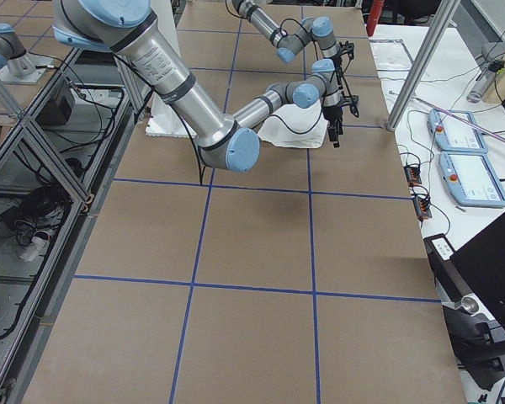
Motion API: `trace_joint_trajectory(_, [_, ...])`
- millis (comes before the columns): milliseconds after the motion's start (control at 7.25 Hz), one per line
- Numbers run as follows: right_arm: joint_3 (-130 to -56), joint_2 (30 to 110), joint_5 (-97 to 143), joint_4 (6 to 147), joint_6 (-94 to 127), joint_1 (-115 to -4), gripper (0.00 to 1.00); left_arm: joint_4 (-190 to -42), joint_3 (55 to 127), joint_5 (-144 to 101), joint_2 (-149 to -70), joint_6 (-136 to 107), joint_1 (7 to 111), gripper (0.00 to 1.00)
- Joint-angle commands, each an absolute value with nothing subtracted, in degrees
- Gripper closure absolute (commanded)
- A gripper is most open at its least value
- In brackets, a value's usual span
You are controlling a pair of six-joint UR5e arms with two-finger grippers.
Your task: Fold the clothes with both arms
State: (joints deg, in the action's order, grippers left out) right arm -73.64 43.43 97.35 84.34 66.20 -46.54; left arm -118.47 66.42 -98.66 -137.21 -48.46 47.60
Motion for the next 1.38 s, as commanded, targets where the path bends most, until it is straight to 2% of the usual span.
trace_joint_trajectory(0, [-83.4,52.6,110.4,85.3,53.2,-54.1,0.00,-105.9,87.4,-105.7,-127.0,-37.5,51.7,0.00])
trace_joint_trajectory(138, [-89.1,56.9,115.2,89.7,44.1,-58.6,0.00,-102.5,95.1,-109.8,-121.7,-30.1,55.4,0.00])
trace_joint_trajectory(276, [-95.0,61.0,117.7,95.6,34.5,-62.5,0.00,-100.7,99.3,-115.3,-115.9,-21.6,60.6,0.00])
trace_joint_trajectory(414, [-98.9,64.6,120.6,101.0,25.8,-67.1,0.00,-99.6,100.4,-120.7,-111.2,-11.4,66.6,0.00])
trace_joint_trajectory(690, [-100.7,74.2,127.2,102.8,7.6,-77.4,0.00,-99.4,99.4,-129.9,-101.1,0.7,79.1,0.00])
trace_joint_trajectory(966, [-100.4,85.2,127.4,102.3,-2.6,-84.2,0.00,-98.9,97.1,-130.1,-94.5,3.6,86.3,0.00])
trace_joint_trajectory(1241, [-100.1,92.3,127.0,99.9,-2.8,-86.2,0.00,-98.6,96.1,-130.4,-87.8,3.4,88.9,0.00])
